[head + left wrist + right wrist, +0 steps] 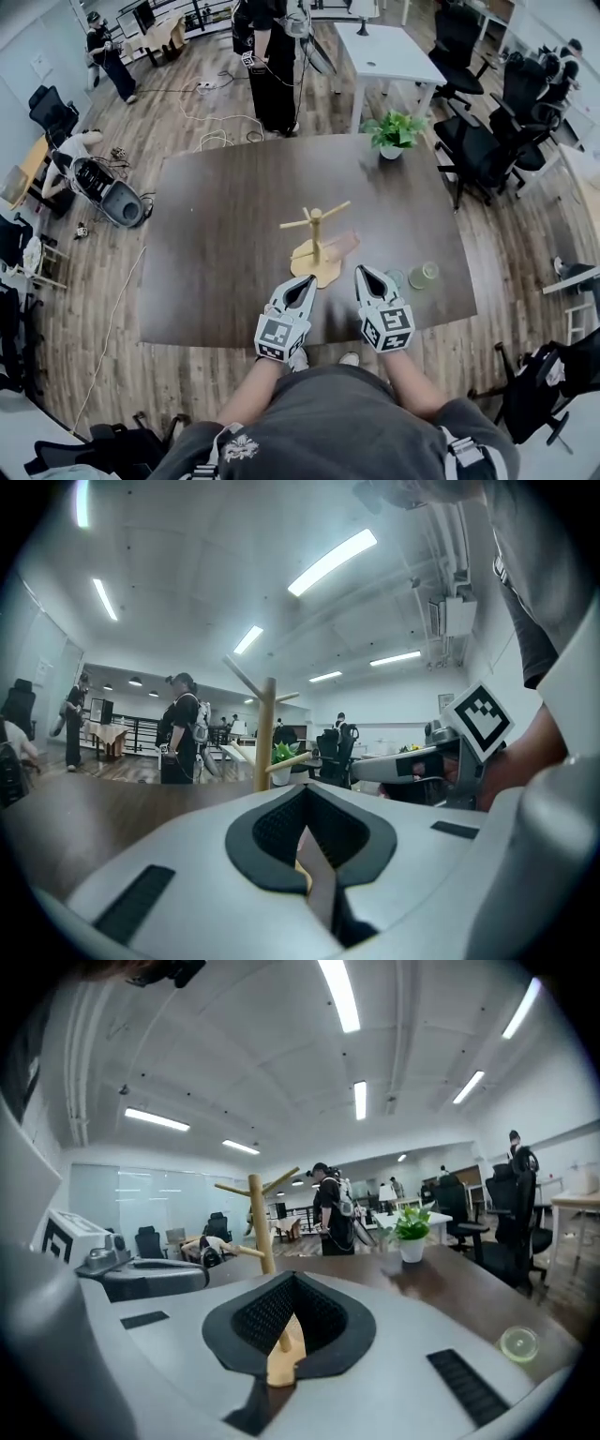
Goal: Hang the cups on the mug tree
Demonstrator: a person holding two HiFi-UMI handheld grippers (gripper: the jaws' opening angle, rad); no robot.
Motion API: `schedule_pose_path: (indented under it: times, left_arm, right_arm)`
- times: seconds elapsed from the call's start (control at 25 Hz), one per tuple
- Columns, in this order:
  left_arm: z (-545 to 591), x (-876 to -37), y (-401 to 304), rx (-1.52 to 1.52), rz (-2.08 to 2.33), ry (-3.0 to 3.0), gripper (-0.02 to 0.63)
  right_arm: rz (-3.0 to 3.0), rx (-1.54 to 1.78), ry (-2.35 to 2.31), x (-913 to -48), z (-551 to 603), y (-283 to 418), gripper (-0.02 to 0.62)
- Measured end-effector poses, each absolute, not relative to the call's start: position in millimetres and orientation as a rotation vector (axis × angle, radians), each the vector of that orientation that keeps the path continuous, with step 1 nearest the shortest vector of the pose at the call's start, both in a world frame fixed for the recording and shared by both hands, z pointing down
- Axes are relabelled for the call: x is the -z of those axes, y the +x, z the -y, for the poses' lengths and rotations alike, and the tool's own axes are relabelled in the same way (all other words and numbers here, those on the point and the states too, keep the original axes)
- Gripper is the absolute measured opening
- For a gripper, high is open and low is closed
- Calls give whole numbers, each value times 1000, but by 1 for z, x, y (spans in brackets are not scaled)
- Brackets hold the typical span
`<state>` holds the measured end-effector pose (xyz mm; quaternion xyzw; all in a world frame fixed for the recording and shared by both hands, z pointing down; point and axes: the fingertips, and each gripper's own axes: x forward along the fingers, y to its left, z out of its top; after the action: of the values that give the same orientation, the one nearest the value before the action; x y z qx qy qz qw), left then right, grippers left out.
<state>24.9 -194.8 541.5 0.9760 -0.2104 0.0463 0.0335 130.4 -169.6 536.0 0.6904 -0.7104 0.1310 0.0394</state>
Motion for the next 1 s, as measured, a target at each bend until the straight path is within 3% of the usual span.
schedule_pose_path:
  times: [0.48,1.0]
  left_arm:
    - [202,-522,4,-68,650,3031,5]
    - [176,-541,52,-125,447,3050,5]
  right_arm:
    - [2154,-250,2090,-523,165,101,26]
    - [2018,-326,2230,-540,137,144,26]
